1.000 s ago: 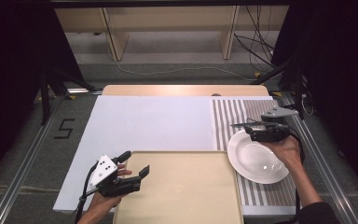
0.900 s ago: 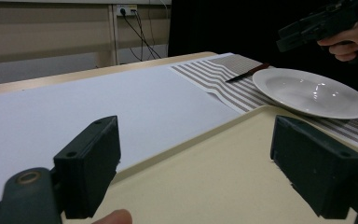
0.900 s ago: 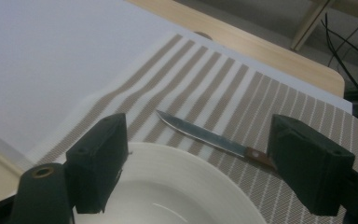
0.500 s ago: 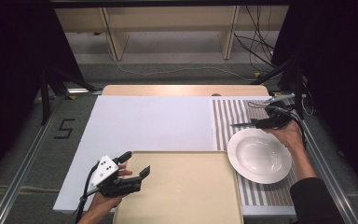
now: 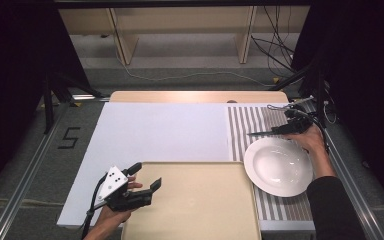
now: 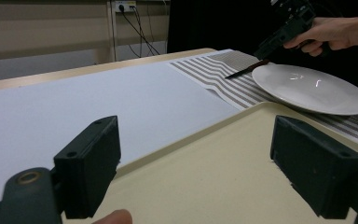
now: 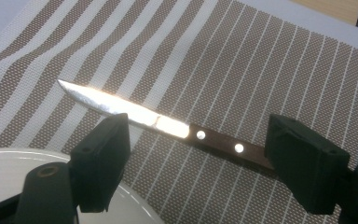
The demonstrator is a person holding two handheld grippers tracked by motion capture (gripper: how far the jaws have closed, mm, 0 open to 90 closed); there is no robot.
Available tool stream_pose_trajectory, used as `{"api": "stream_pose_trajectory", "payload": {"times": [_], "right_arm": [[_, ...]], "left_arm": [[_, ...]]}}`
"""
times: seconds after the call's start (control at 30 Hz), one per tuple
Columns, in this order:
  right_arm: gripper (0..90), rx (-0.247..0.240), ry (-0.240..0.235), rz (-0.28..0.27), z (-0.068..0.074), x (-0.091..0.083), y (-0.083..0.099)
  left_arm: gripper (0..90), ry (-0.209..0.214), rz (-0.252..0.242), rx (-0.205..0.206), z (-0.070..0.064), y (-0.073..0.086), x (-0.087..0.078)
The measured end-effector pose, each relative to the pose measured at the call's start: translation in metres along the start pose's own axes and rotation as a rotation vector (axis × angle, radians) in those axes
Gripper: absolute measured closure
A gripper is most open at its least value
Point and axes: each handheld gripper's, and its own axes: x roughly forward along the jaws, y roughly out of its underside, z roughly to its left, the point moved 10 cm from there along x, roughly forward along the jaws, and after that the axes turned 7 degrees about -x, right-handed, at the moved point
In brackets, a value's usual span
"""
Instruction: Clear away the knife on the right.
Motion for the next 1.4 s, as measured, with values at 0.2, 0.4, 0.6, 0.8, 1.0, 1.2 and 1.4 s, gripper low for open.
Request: {"api": "stream_pose_trajectory", "payload": {"times": [0.2,0.4,0.6,0.8,1.0,1.2,1.4], "right_arm": [[23.6,0.008,0.002,0.023,-0.006,0.007,0.001],[22.7,0.022,-0.003,0.048,-0.012,0.016,0.007],[22.7,0.039,-0.019,0.044,-0.013,0.021,0.006],[23.9,0.037,-0.028,0.073,-0.014,0.028,0.011],[24.5,0.028,-0.015,0.092,-0.014,0.031,0.014],[26.3,0.012,-0.019,0.121,-0.015,0.028,0.017],[22.3,-0.003,0.002,0.107,-0.015,0.033,0.013]], "left_arm": [[15.9,0.007,0.0,0.001,-0.001,0.0,0.0],[15.9,0.007,-0.001,0.0,-0.001,0.0,0.0],[15.9,0.01,0.002,-0.003,-0.002,0.0,0.001],[15.9,0.012,0.0,-0.009,-0.003,0.0,0.001],[15.9,0.011,-0.002,-0.009,-0.003,-0.001,0.0],[15.9,0.013,-0.006,-0.01,-0.003,-0.002,0.0],[16.0,0.012,0.001,-0.008,-0.003,0.0,0.001]]}}
